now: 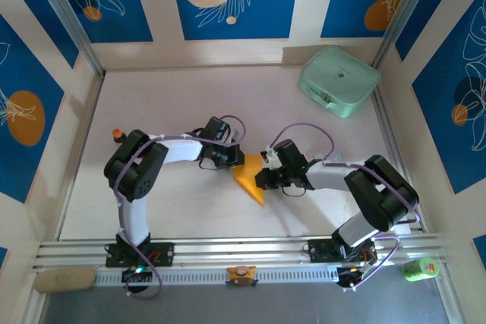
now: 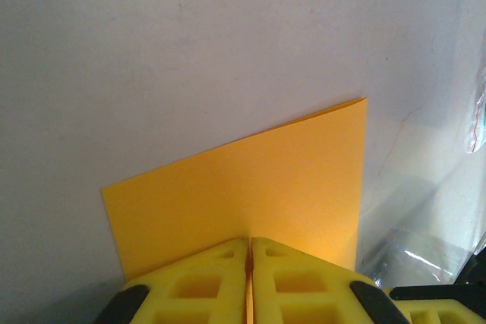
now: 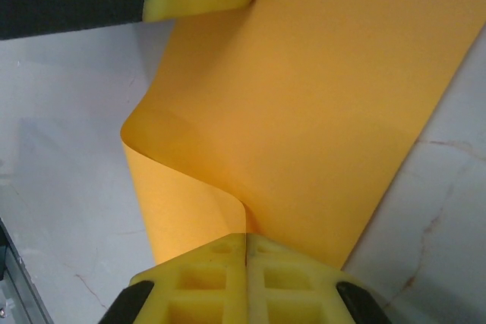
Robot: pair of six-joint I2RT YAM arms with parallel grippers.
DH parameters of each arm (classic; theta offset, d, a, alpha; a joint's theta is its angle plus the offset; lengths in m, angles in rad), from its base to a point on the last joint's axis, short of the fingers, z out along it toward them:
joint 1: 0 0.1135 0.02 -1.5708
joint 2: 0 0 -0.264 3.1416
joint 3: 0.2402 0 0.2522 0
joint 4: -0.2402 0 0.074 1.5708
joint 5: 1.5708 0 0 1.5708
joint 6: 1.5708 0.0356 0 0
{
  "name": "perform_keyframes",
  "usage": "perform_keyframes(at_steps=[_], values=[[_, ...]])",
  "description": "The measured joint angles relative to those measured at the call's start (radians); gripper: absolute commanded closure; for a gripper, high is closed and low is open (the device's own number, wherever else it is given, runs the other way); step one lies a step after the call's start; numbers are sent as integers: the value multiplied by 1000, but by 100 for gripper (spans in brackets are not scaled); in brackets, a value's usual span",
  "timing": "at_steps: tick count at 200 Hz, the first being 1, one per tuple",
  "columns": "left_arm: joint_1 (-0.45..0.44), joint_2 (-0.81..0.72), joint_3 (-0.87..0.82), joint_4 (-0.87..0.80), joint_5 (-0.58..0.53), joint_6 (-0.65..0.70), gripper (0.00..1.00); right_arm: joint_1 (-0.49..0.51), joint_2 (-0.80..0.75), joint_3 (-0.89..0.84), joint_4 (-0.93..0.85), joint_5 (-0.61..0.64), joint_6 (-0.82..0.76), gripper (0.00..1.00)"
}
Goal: Fold a paper plane with a square sheet of paper (pick it up from the middle)
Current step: Third fold the triangle at the center of the table.
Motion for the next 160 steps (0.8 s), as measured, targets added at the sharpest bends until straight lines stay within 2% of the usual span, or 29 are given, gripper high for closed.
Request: perform_keyframes(at_steps=[160], values=[[0,0,0,0,0,0,88,0,0,0,-8,8,8,100]])
